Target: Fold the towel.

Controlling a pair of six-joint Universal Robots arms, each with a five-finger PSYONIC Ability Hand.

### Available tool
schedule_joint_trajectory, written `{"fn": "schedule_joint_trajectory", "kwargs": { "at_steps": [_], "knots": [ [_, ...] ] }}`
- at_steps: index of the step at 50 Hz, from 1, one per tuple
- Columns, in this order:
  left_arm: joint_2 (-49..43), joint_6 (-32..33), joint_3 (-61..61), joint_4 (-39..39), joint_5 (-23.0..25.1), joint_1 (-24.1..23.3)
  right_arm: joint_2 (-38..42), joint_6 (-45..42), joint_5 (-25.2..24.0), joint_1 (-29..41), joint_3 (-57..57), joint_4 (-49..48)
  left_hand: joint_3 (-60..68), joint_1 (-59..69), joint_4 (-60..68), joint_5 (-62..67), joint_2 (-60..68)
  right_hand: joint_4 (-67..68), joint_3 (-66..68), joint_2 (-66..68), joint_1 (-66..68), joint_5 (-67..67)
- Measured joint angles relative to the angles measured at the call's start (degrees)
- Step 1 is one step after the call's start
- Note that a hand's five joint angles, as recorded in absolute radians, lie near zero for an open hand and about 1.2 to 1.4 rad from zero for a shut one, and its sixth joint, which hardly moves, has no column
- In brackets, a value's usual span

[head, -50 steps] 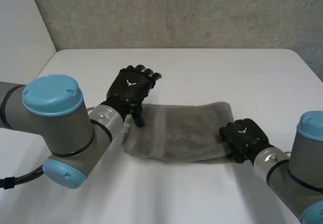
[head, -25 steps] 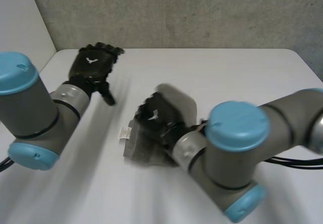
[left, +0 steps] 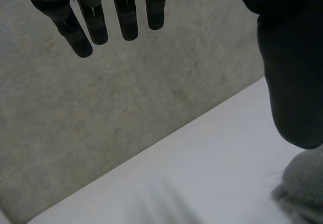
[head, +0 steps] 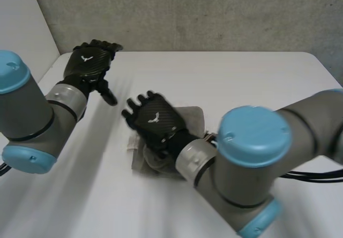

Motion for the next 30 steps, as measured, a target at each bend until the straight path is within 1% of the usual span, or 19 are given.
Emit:
{"fn": "schedule_joint_trajectory", "kwargs": {
  "at_steps": [4,7,11,15,20,30],
  "knots": [
    [-0.9,-2.5,0.3,0.2,0.0,-2.1,-4.1,5.0,2.4,-3.9,3.4,2.3,0.0,0.0,0.0,0.0,0.0,0.0,0.0,0.0,0.0,0.0],
    [-1.9,-4.3,0.2,0.3,0.1,-3.8,-5.7,8.2,4.3,-6.9,5.1,4.7,0.0,0.0,0.0,0.0,0.0,0.0,0.0,0.0,0.0,0.0],
    [-4.2,-6.1,-0.4,0.2,0.2,-6.4,-6.4,12.3,6.1,-10.6,6.6,7.6,0.0,0.0,0.0,0.0,0.0,0.0,0.0,0.0,-0.1,0.0],
    [-6.6,-6.6,-0.6,0.1,0.2,-8.0,-6.0,14.4,6.4,-12.5,7.0,8.6,0.0,0.0,0.0,0.0,0.0,0.0,0.0,0.0,-0.1,0.0],
    [-10.6,-6.3,-0.7,0.0,0.3,-8.9,-3.6,15.4,6.1,-13.3,6.3,8.5,0.0,0.0,0.0,0.0,0.0,0.0,0.0,0.0,-0.1,0.0],
    [-15.7,-5.8,0.3,-0.4,0.2,-9.0,6.9,15.5,5.3,-12.5,1.0,8.1,0.0,0.0,0.0,0.0,0.0,0.0,0.0,0.0,-0.1,0.0]
  ]
}}
